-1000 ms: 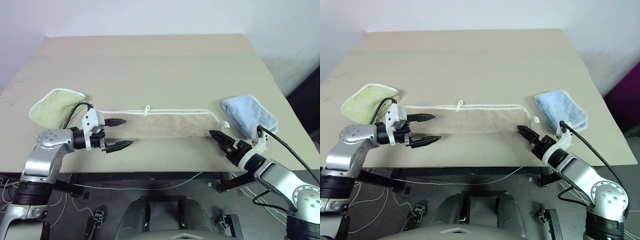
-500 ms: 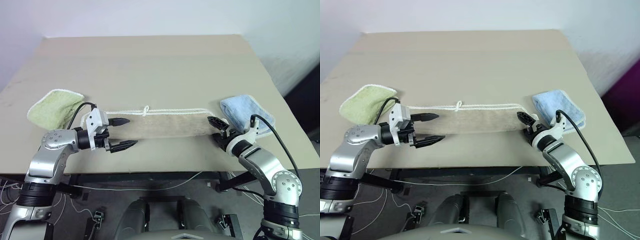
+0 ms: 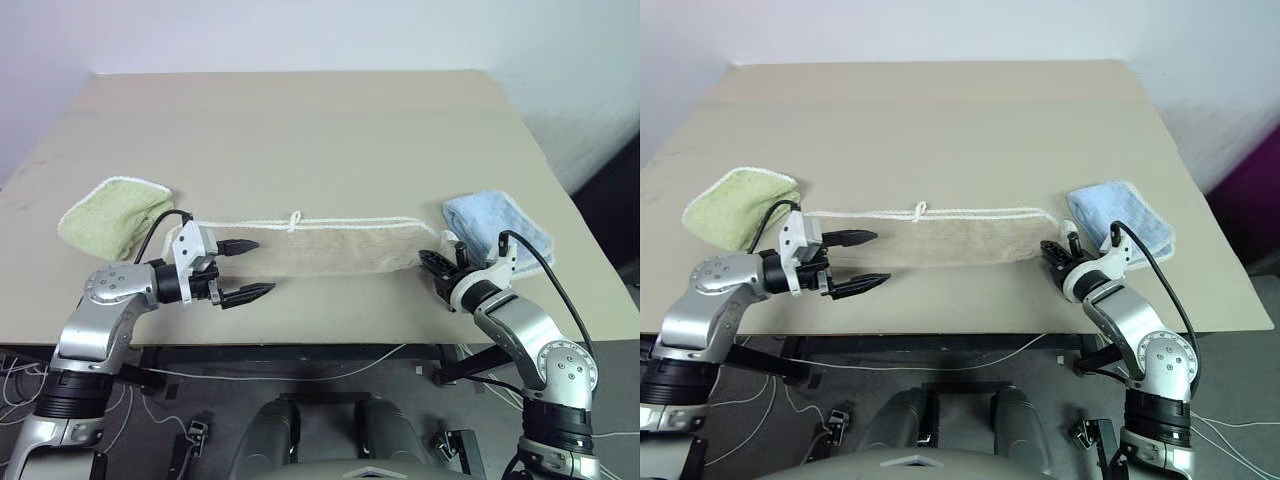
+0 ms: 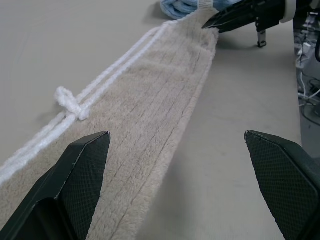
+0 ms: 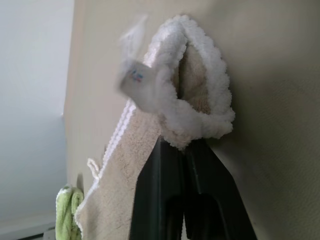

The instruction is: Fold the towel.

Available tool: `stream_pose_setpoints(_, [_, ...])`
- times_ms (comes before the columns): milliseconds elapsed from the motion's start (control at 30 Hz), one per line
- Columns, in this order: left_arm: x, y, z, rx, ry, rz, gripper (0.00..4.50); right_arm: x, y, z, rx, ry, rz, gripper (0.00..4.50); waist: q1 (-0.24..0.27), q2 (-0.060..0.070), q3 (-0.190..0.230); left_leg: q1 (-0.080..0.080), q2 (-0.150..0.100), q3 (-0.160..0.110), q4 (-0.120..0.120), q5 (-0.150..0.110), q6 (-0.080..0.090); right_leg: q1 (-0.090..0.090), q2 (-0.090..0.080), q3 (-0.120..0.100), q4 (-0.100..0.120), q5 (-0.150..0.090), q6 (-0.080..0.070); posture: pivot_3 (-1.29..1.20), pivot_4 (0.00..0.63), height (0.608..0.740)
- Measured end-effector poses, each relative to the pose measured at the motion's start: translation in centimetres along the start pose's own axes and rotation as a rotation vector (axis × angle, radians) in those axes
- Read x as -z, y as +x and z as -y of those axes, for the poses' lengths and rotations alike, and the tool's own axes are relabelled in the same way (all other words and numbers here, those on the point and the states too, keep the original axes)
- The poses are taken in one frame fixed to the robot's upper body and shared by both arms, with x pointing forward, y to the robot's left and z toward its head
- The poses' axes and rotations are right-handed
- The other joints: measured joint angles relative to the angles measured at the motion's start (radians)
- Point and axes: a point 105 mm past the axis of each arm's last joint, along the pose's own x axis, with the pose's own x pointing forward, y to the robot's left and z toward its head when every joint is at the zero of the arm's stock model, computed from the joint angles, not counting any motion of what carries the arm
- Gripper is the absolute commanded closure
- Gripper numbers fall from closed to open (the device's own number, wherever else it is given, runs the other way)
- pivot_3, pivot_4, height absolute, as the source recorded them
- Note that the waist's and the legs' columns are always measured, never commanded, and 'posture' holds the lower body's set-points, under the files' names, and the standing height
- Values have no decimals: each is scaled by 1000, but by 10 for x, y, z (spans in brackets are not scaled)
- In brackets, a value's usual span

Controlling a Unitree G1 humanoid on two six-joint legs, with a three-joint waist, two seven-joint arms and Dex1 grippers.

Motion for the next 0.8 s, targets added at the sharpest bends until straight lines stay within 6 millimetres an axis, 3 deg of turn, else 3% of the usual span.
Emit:
stream_pose_setpoints(100, [0, 0, 0, 0, 0, 3, 0, -10, -5, 3, 13, -42, 26, 4475, 4, 0, 0, 0, -1, 0, 0, 0, 0, 0, 0, 0, 0, 0, 0, 0, 150, 740])
stream_pose_setpoints(233, [0, 1, 0, -2, 2, 6, 0, -41, -19, 0, 14, -170, 96, 4475, 4, 0, 0, 0, -1, 0, 0, 0, 0, 0, 0, -1, 0, 0, 0, 0, 150, 740])
stream_pose_setpoints(433, [0, 2, -1, -13, 6, 18, 0, -64, -30, -23, -33, -511, 87, 4475, 2, 1, 0, 0, 0, 0, 0, 0, 0, 0, 0, -1, 0, 0, 0, 0, 150, 740])
stream_pose_setpoints(633, [0, 5, -1, -18, 4, 27, 0, -43, -18, -50, -120, -901, -53, 4475, 2, 1, 0, -1, 0, 1, 0, 0, 0, -1, 0, -1, -1, 0, 0, 0, 150, 740])
stream_pose_setpoints(800, [0, 7, -1, -33, 2, 36, 0, -3, -2, -83, -292, -1266, -210, 4475, 1, 1, 0, -1, 0, 0, 0, 0, 0, -1, 0, -1, -1, 0, 0, 0, 150, 740])
